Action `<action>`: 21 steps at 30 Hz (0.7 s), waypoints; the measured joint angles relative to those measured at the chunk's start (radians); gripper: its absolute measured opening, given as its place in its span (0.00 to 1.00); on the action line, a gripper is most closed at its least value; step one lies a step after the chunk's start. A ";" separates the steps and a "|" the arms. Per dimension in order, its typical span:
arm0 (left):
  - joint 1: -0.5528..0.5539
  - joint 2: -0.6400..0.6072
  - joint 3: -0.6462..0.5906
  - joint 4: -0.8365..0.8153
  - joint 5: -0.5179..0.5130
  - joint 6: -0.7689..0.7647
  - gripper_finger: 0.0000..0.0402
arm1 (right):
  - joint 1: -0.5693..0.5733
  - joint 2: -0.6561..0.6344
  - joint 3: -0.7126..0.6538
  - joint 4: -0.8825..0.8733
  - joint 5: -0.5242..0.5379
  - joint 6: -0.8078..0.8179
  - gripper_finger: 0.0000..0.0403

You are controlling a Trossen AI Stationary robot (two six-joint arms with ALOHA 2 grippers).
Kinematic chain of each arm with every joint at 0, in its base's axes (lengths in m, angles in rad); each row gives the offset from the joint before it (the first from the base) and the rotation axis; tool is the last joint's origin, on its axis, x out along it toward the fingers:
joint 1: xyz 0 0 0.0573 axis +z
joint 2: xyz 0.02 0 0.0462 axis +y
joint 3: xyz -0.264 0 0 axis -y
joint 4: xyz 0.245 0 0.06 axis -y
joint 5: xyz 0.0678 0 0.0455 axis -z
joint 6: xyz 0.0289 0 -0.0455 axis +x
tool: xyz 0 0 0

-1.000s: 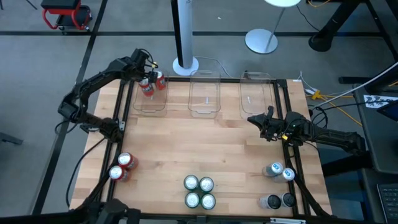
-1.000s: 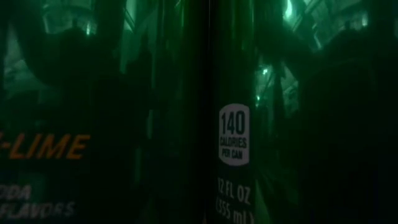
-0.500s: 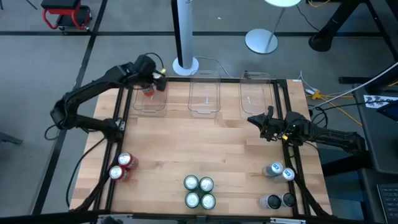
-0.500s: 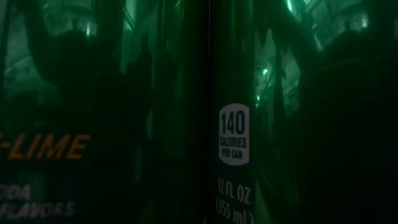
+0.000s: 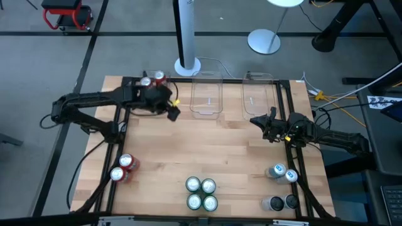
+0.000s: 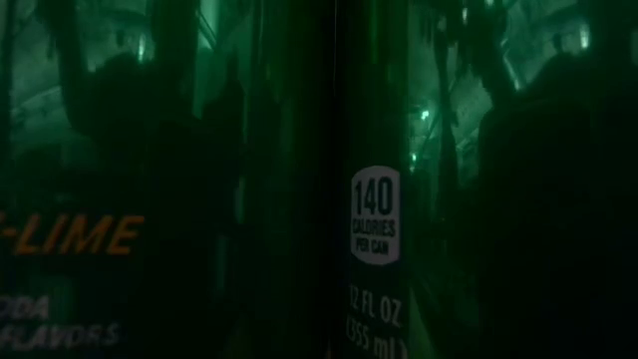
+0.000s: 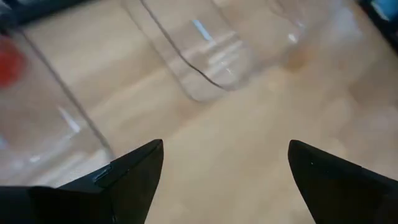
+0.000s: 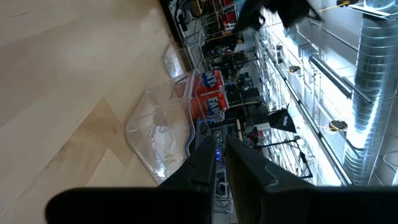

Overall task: Sort soda cans
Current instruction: Put the top orange soda can into the left transparent bin

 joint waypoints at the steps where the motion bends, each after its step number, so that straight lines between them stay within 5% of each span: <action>1: -0.034 0.000 0.000 0.000 0.002 -0.029 0.82 | 0.000 0.000 0.000 0.000 0.000 0.000 0.09; 13: -0.378 0.000 0.000 -0.013 0.047 -0.271 0.82 | 0.000 0.000 0.000 0.000 0.000 0.006 0.09; 21: -0.568 0.000 0.000 -0.189 0.047 -0.569 0.82 | 0.000 0.000 0.000 0.000 0.000 0.006 0.09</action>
